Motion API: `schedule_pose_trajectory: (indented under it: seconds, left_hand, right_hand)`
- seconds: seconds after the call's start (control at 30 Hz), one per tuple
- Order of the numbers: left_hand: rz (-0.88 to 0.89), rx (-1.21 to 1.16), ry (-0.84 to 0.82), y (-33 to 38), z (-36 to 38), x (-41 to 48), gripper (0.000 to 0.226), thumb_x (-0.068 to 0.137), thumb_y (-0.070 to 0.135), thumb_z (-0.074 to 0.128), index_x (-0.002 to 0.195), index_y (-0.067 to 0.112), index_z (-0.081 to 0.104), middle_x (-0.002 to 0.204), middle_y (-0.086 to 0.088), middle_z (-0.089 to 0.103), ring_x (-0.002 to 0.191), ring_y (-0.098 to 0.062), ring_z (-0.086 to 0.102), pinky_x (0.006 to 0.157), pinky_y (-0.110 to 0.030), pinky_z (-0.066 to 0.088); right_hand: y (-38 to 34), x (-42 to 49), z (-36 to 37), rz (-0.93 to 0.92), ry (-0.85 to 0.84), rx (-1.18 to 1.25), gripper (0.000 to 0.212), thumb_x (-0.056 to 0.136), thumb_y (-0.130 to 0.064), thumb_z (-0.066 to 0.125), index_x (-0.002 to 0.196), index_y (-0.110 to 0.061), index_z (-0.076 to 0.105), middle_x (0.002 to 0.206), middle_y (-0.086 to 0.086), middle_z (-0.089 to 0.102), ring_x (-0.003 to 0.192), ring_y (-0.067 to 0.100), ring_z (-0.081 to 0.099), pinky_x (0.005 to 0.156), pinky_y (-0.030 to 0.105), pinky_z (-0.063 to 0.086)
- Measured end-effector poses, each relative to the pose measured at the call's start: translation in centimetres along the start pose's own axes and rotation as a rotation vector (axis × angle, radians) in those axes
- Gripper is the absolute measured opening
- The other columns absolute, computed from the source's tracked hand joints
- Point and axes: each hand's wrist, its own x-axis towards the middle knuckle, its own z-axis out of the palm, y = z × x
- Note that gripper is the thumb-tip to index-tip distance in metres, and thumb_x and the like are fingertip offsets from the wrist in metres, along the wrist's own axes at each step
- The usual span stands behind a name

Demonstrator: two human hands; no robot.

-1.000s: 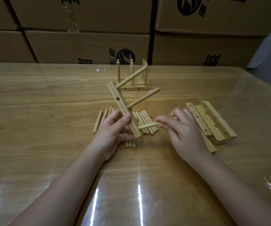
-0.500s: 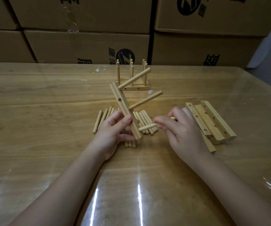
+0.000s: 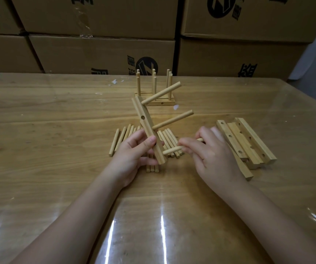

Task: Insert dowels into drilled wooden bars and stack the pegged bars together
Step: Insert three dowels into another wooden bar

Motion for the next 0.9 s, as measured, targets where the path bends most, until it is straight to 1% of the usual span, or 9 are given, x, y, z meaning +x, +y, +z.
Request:
schedule_pose_trajectory:
  seconds: [0.1,0.2,0.3,0.4,0.53,0.6,0.67,0.8,0.9]
  left_hand:
    - [0.003,0.005,-0.003,0.0,0.1,-0.1,0.028,0.079,0.024,0.062,0.107,0.018,0.067,0.093,-0.005,0.072,0.072,-0.009,0.068,0.054,-0.022,0.056]
    - [0.009,0.007,-0.005,0.1,0.3,-0.1,0.029,0.081,0.025,0.060,0.108,0.017,0.066,0.094,-0.006,0.071,0.070,-0.009,0.066,0.055,-0.022,0.056]
    - [-0.007,0.015,-0.009,0.2,0.3,-0.1,0.032,0.083,0.026,0.059,0.112,0.014,0.065,0.098,-0.010,0.070,0.073,-0.013,0.065,0.062,-0.026,0.058]
    - [-0.013,-0.004,0.011,0.1,0.3,0.0,0.032,0.082,0.027,0.060,0.110,0.014,0.066,0.096,-0.011,0.069,0.079,-0.018,0.065,0.069,-0.031,0.057]
    - [-0.026,-0.074,0.034,0.0,0.1,0.0,0.026,0.083,0.027,0.060,0.106,0.017,0.070,0.095,-0.011,0.070,0.081,-0.018,0.066,0.072,-0.032,0.057]
    - [-0.032,-0.086,0.035,0.1,0.1,0.0,0.023,0.084,0.026,0.060,0.102,0.020,0.072,0.094,-0.008,0.072,0.081,-0.015,0.068,0.071,-0.030,0.057]
    - [-0.035,-0.095,0.023,0.2,0.1,-0.1,0.021,0.084,0.027,0.061,0.099,0.022,0.074,0.094,-0.006,0.073,0.082,-0.013,0.069,0.071,-0.028,0.058]
    - [-0.037,-0.101,0.018,0.3,0.1,-0.3,0.019,0.084,0.028,0.061,0.096,0.025,0.076,0.090,-0.004,0.073,0.080,-0.011,0.069,0.069,-0.026,0.058]
    - [-0.040,-0.107,0.035,0.4,0.2,-0.2,0.021,0.081,0.029,0.064,0.098,0.020,0.074,0.089,-0.004,0.073,0.079,-0.011,0.069,0.066,-0.026,0.058]
  right_hand:
    - [-0.1,0.0,0.1,0.019,-0.042,0.018,0.021,0.086,-0.015,0.054,0.098,-0.010,0.070,0.078,0.006,0.052,0.076,0.016,0.042,0.058,0.023,0.035]
    - [-0.1,-0.2,0.3,0.074,-0.072,0.100,0.025,0.088,-0.020,0.050,0.106,-0.011,0.066,0.084,-0.001,0.051,0.080,0.013,0.043,0.065,0.013,0.032]
    - [-0.1,-0.6,0.5,0.185,-0.075,0.301,0.031,0.091,-0.026,0.052,0.122,-0.025,0.052,0.092,-0.022,0.044,0.086,-0.001,0.042,0.073,0.011,0.037]
    - [0.2,-0.9,0.5,0.281,0.012,0.484,0.033,0.090,-0.033,0.050,0.122,-0.033,0.043,0.092,-0.021,0.048,0.092,-0.004,0.048,0.080,0.007,0.038]
    - [0.9,-0.6,0.4,0.355,0.099,0.537,0.030,0.090,-0.041,0.040,0.115,-0.028,0.051,0.092,-0.016,0.054,0.090,0.003,0.054,0.077,0.015,0.044]
    - [1.3,-0.6,0.3,0.323,0.100,0.494,0.029,0.092,-0.035,0.039,0.108,-0.020,0.057,0.091,-0.012,0.056,0.089,0.007,0.055,0.078,0.027,0.047]
    - [1.7,-0.6,0.4,0.260,0.089,0.430,0.030,0.093,-0.030,0.038,0.102,-0.012,0.060,0.087,-0.009,0.055,0.085,0.011,0.054,0.076,0.033,0.047]
    - [1.9,-0.5,0.7,0.235,0.054,0.379,0.031,0.093,-0.030,0.038,0.101,-0.010,0.061,0.086,-0.010,0.054,0.083,0.010,0.052,0.076,0.034,0.045]
    - [1.9,-0.4,0.7,0.209,0.049,0.355,0.029,0.094,-0.028,0.039,0.096,-0.010,0.061,0.084,-0.009,0.053,0.081,0.008,0.050,0.075,0.033,0.044]
